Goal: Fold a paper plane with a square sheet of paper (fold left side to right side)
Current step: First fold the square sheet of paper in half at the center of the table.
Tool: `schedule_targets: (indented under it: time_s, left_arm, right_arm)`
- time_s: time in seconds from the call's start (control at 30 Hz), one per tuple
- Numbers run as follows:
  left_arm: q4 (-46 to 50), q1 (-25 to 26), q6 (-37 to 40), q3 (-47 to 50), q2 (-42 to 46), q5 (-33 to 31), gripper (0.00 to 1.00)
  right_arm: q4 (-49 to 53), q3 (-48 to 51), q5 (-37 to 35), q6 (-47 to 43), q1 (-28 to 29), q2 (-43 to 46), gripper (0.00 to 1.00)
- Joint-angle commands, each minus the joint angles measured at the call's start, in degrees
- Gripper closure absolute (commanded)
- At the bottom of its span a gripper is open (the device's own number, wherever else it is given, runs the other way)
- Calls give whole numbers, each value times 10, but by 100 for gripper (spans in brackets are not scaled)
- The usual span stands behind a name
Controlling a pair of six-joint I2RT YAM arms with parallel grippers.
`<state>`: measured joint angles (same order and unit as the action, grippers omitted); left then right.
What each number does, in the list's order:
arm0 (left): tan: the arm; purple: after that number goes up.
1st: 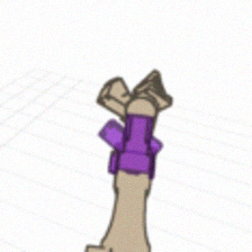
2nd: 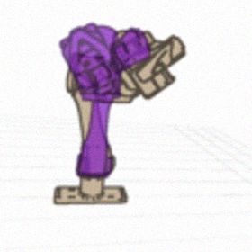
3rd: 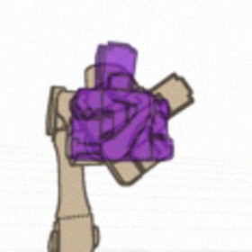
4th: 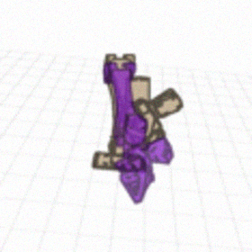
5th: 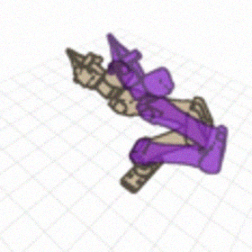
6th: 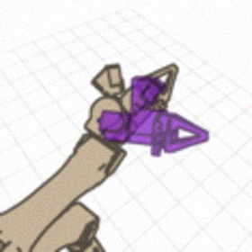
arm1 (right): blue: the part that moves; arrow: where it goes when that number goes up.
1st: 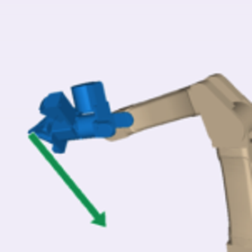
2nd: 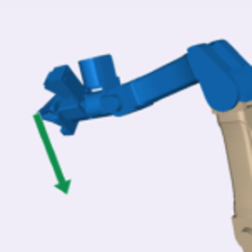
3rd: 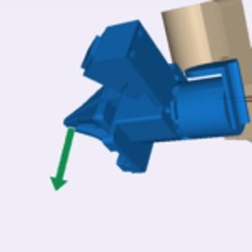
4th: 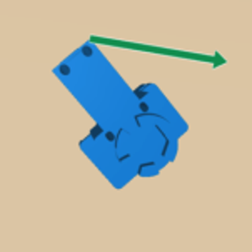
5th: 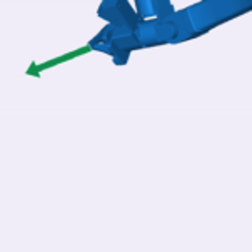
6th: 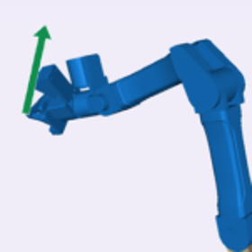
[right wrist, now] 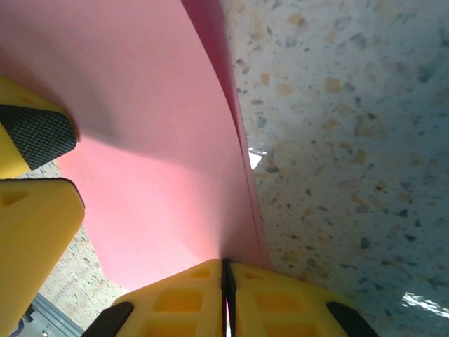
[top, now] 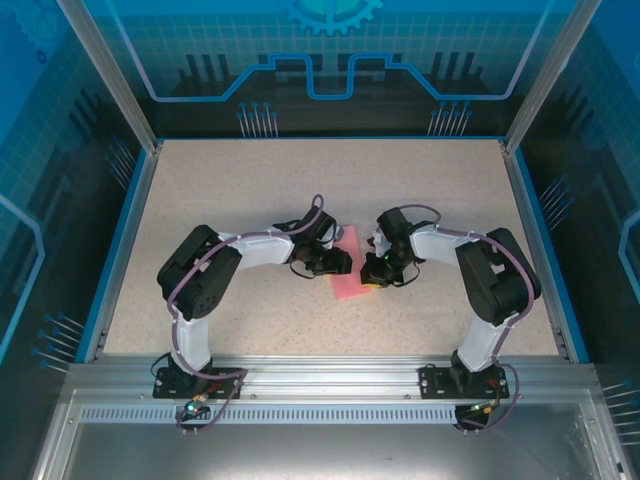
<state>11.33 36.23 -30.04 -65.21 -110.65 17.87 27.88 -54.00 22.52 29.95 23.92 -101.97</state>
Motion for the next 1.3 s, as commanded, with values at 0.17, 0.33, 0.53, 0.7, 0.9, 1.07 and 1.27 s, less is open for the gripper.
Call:
schedule_targets:
  time_s: [0.17,0.33,0.53,0.7,0.9,1.07,1.27]
  left_arm:
    - [28,-47,4,-40,-27,-30,51]
    - [44,-65,9,-77,-48,-30,50]
    - [65,-85,17,-133,-80,-24,49]
    - [85,-96,23,-173,-102,-25,48]
    - [86,-112,25,-177,-113,-28,48]
    - [119,-139,45,-207,-101,-21,48]
    - [159,-158,68,-243,-29,-19,46]
  right_arm:
    - [49,13,-85,-20,5,-38,90]
    - [46,16,-82,-22,5,-40,89]
    - [42,15,-76,-24,5,-42,89]
    - [39,16,-73,-23,5,-43,89]
    - [29,19,-60,-21,5,-42,89]
    - [-10,21,-12,-14,6,-20,89]
    - [-11,-8,10,-15,6,32,85]
